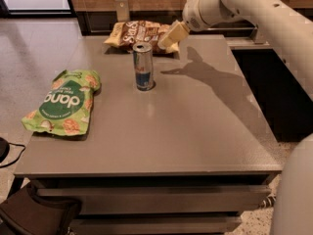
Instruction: Pick brown chip bag
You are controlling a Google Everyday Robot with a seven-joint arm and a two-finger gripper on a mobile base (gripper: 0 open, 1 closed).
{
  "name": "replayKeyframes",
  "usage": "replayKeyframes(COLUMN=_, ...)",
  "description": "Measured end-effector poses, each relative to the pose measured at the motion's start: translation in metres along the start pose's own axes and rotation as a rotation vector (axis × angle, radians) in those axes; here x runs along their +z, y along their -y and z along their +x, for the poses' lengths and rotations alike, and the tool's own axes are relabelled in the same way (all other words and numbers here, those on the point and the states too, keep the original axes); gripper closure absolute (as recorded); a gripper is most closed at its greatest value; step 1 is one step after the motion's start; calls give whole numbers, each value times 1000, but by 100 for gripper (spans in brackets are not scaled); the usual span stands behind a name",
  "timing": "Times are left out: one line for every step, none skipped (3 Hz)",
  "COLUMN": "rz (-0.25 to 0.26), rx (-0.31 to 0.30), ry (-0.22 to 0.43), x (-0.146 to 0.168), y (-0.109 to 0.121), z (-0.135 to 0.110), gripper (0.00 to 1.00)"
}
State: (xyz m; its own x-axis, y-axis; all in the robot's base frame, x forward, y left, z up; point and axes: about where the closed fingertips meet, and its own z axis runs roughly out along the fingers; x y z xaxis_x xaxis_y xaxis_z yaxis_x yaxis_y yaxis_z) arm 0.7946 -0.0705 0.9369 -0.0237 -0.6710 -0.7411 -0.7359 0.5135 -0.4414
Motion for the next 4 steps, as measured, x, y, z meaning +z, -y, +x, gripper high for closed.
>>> replayKeyframes(rz=-55, rx=12, ry=3, x=38, y=-7, z=9, gripper=0)
replayKeyframes(rz=-93, rx=4, ry=12, x=72, y=-11, z=6, gripper=0)
replayKeyframes(rz=-93, rx=4, ry=12, x=73, y=-11, z=6, gripper=0)
replayKeyframes(rz=-98, rx=-4, ry=-17, x=90, y=-16, z=6, gripper=0)
